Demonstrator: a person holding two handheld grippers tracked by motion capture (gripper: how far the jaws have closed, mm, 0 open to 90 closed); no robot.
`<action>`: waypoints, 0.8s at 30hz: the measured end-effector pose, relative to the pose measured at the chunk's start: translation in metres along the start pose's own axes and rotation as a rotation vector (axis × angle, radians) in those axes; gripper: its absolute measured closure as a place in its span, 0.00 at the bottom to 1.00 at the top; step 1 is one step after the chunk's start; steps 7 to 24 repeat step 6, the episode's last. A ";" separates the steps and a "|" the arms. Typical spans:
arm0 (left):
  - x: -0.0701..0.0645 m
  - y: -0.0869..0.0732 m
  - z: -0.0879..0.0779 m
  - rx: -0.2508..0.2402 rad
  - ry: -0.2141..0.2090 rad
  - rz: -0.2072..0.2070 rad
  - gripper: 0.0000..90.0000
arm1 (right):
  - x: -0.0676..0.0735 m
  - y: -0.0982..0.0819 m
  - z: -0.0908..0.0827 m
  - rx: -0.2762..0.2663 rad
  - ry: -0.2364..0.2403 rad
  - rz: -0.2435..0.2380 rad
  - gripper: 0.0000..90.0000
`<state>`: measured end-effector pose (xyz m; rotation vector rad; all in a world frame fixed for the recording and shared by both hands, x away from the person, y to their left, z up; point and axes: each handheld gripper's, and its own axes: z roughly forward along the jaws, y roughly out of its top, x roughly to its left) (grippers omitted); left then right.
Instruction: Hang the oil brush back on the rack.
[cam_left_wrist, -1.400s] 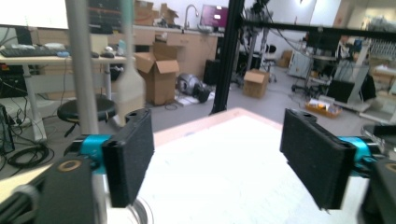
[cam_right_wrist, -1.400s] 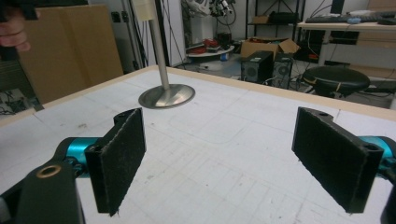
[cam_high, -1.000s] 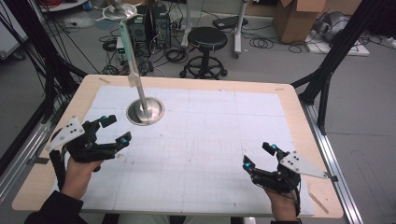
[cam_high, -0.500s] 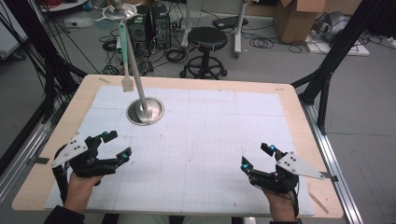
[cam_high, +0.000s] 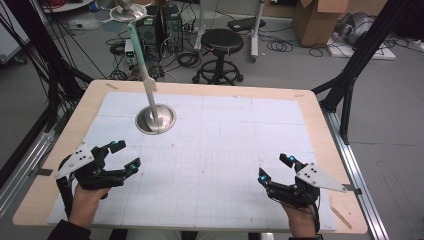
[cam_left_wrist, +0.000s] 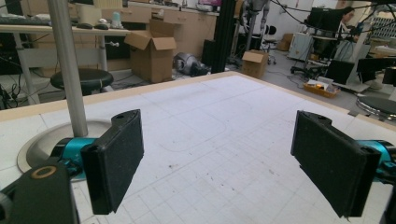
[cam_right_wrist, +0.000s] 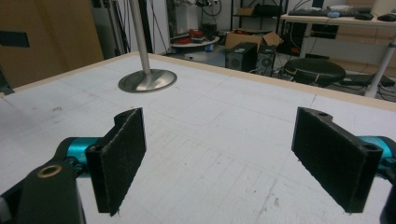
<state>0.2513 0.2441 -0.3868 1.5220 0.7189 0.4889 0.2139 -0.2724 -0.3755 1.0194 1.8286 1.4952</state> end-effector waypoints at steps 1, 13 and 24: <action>0.000 0.000 0.000 0.000 -0.001 -0.001 0.19 | 0.000 0.000 0.000 0.003 0.002 0.004 0.18; 0.000 0.000 0.000 0.000 -0.001 -0.002 0.19 | 0.000 0.000 0.000 0.001 0.002 0.002 0.18; 0.000 0.000 0.000 0.000 -0.001 -0.002 0.19 | 0.000 0.000 0.000 0.001 0.002 0.002 0.18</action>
